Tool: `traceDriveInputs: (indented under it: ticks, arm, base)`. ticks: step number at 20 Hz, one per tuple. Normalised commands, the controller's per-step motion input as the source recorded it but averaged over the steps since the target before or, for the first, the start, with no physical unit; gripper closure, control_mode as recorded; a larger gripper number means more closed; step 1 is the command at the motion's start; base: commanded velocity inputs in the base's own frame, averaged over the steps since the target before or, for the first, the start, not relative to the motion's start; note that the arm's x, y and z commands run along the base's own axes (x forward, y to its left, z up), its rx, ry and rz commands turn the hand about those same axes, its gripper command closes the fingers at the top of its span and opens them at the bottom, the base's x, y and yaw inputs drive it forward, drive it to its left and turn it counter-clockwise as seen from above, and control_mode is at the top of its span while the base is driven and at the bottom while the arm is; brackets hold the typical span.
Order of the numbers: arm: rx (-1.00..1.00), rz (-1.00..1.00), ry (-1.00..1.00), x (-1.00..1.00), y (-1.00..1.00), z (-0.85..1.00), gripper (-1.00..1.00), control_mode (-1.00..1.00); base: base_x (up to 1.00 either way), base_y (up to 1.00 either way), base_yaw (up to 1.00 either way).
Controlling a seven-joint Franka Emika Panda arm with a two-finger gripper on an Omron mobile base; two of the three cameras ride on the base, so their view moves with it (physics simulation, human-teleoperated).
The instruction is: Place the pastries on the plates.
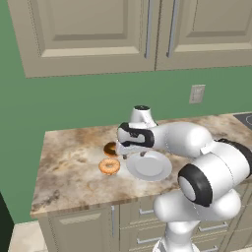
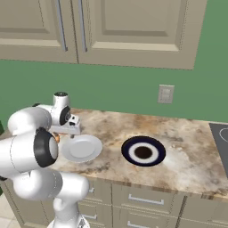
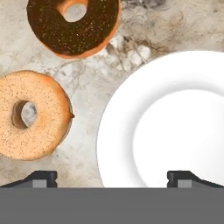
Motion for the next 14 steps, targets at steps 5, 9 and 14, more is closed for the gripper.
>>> traceDriveInputs:
  ticks: [5, 9, 14]
  arm:
    - [-0.04, 0.02, -0.08, 0.00, 0.29, 0.00, -1.00, -1.00]
    - [0.00, 0.02, 0.03, 0.11, 0.24, 0.00, -1.00, -1.00]
    - [0.00, 0.04, 0.07, 0.02, 0.22, 0.00, -1.00, -1.00]
  base:
    - [0.00, 0.00, 0.00]
    - [0.00, 0.00, 0.00]
    - [0.00, 0.00, 0.00]
